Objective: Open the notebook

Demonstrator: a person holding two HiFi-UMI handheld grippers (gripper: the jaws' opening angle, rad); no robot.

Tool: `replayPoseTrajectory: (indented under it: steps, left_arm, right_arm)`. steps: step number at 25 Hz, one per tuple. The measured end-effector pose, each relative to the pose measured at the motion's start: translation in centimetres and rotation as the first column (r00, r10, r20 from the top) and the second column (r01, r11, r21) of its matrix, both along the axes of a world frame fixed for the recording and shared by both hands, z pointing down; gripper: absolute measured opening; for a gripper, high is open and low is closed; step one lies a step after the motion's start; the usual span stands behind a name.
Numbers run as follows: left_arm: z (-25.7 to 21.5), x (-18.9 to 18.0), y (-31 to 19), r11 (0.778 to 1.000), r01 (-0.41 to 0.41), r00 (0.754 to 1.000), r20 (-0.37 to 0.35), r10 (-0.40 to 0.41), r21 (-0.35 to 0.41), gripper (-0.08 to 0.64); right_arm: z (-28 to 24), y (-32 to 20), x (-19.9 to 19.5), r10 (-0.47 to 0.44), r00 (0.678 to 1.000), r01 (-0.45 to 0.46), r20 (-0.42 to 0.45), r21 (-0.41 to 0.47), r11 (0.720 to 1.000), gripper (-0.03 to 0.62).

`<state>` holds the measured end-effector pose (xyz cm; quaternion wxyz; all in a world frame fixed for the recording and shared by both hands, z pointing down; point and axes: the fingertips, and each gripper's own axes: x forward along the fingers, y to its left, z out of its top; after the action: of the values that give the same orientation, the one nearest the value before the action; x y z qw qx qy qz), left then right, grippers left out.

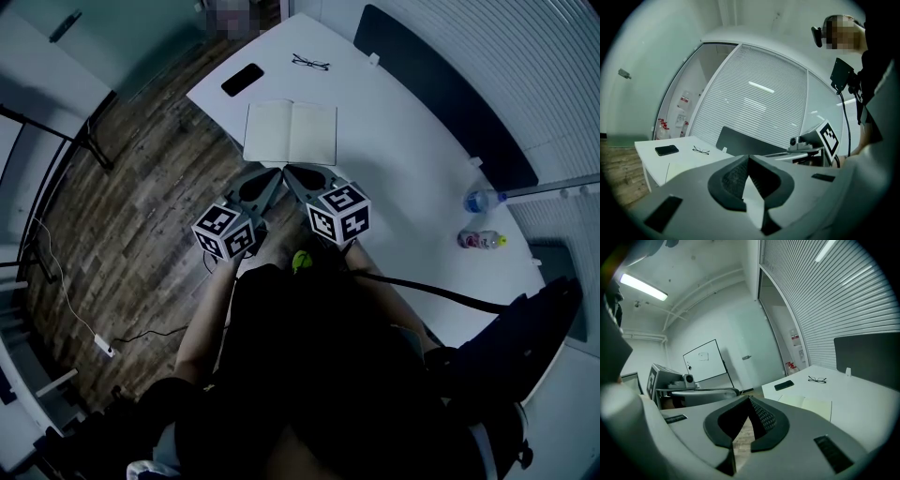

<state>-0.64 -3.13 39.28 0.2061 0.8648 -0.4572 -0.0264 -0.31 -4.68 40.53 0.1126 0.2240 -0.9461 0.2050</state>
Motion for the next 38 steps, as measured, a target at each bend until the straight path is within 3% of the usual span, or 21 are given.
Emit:
replayPoseTrajectory:
  steps: [11, 22, 38]
  left_arm:
    - [-1.4, -0.6, 4.4, 1.000, -0.017, 0.999, -0.028, 0.018, 0.018, -0.009]
    - [-1.9, -2.0, 12.1, 0.998, -0.045, 0.999, -0.028, 0.046, 0.032, -0.009]
    - [0.5, 1.1, 19.8, 0.993, -0.121, 0.991, -0.064, 0.121, 0.013, -0.010]
  right_arm:
    - [-1.4, 4.4, -0.5, 0.034, 0.999, -0.034, 0.002, 0.011, 0.999, 0.009]
    - [-2.0, 12.1, -1.7, 0.089, 0.996, -0.089, -0.011, 0.025, 0.996, 0.009]
    - [0.6, 19.9, 1.6, 0.200, 0.979, -0.200, -0.037, -0.001, 0.980, 0.009]
